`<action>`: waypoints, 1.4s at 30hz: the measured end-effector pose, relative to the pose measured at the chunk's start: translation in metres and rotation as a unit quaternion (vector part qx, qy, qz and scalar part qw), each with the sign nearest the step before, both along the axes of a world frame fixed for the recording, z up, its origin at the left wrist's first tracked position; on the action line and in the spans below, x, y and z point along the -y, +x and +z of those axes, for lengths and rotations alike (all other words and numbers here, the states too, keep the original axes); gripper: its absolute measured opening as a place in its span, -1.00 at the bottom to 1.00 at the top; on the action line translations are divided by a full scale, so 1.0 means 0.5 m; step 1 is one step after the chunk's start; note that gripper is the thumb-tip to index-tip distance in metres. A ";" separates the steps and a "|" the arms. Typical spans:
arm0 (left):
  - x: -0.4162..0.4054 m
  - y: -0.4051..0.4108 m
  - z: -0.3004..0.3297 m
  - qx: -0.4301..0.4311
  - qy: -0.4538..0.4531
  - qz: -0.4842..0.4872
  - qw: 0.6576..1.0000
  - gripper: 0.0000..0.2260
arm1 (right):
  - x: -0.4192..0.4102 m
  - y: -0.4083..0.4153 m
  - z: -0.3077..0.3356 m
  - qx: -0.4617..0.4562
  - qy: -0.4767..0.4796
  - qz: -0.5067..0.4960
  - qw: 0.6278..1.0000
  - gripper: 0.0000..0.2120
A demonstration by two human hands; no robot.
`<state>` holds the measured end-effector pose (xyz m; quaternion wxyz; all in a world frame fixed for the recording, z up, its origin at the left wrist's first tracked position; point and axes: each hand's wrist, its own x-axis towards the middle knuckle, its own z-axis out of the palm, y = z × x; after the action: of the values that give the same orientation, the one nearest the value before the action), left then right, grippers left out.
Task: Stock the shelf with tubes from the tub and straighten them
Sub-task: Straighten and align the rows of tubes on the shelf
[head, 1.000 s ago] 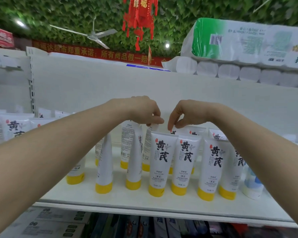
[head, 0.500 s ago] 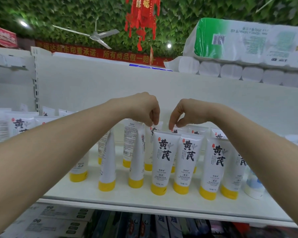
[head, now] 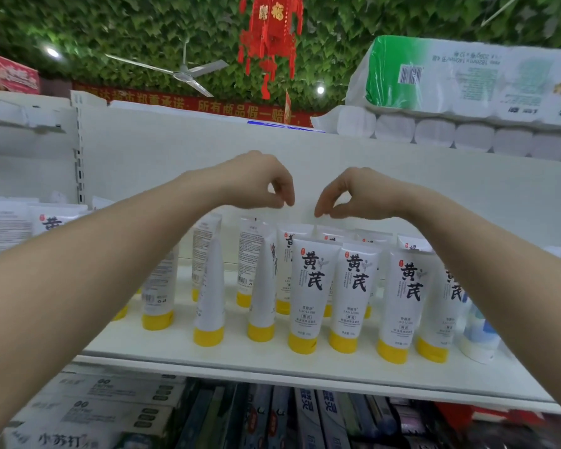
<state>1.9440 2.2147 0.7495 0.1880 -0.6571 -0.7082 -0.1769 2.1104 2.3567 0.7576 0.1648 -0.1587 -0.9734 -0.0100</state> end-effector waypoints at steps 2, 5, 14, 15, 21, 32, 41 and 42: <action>0.031 -0.006 0.002 -0.003 0.029 0.003 1.000 -0.86 | 0.026 0.000 0.003 -0.039 0.000 0.037 0.999 -0.79; 0.079 -0.014 -0.014 -0.007 0.062 0.019 0.998 -0.86 | 0.077 -0.007 -0.006 -0.066 -0.036 0.092 0.993 -0.84; 0.184 -0.028 -0.076 0.000 0.031 0.037 0.999 -0.70 | 0.174 -0.038 -0.050 -0.001 -0.014 0.080 0.997 -0.77; 0.192 -0.030 -0.081 -0.006 0.024 0.031 0.999 -0.72 | 0.179 -0.038 -0.051 0.001 -0.010 0.072 0.997 -0.76; 0.209 -0.033 -0.104 -0.040 0.022 0.014 0.999 -0.81 | 0.195 -0.044 -0.070 -0.031 0.019 0.037 0.999 -0.80; 0.195 -0.042 -0.108 -0.047 0.048 0.068 0.995 -0.84 | 0.202 -0.055 -0.076 -0.042 0.031 0.044 0.998 -0.83; 0.189 -0.018 -0.111 -0.059 0.053 0.112 0.991 -0.83 | 0.197 -0.060 -0.074 -0.031 0.049 0.059 0.997 -0.83; 0.189 -0.016 -0.112 -0.057 0.052 0.121 0.990 -0.83 | 0.197 -0.060 -0.074 -0.031 0.051 0.060 0.996 -0.82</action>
<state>1.9362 2.1200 0.6933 0.2820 -0.5645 -0.7608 -0.1519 2.0803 2.2583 0.7205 0.2028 -0.0912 -0.9739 -0.0451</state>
